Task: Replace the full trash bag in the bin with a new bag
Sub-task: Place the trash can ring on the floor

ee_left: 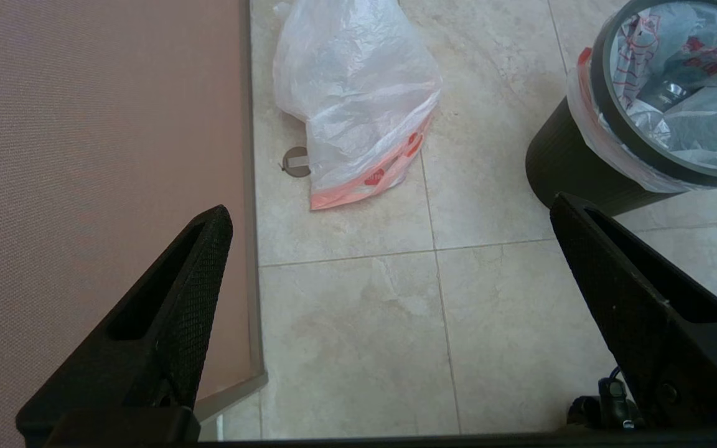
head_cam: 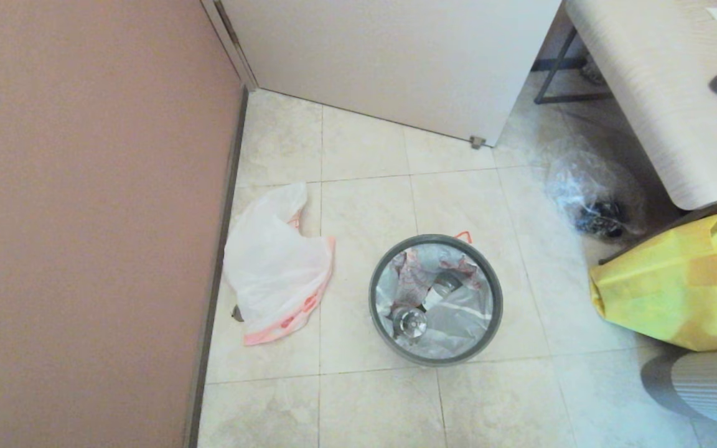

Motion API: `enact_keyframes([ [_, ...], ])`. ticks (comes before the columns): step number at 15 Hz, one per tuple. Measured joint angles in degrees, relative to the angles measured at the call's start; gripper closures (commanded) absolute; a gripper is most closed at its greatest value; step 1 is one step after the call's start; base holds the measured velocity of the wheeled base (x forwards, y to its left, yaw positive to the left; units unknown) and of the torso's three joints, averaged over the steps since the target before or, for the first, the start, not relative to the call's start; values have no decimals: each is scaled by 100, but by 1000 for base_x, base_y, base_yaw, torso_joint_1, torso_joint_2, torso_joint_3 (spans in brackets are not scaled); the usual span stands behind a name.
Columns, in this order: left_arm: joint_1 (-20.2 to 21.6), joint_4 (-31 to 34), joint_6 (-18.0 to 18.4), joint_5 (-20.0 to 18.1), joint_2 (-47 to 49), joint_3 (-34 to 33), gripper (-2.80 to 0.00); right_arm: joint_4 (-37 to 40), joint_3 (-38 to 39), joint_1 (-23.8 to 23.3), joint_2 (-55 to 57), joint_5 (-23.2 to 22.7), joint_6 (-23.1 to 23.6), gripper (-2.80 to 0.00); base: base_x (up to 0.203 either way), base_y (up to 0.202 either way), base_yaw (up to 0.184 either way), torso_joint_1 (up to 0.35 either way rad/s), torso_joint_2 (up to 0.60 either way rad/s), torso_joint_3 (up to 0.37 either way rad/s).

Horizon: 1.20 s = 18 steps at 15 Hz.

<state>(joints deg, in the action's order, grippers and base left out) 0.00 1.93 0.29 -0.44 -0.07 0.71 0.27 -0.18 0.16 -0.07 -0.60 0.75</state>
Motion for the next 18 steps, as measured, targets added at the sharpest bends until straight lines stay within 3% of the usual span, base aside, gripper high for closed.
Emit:
enact_keyframes([
  [15, 0, 0, -5, 0, 0, 0, -280, 11, -15, 0, 0, 0, 129, 0, 0, 0, 0, 0, 0, 0],
  [18, 0, 0, 0, 0, 0, 0, -280, 150, -312, 0, 7, 2, 209, 0, 0, 0, 0, 0, 0, 0],
])
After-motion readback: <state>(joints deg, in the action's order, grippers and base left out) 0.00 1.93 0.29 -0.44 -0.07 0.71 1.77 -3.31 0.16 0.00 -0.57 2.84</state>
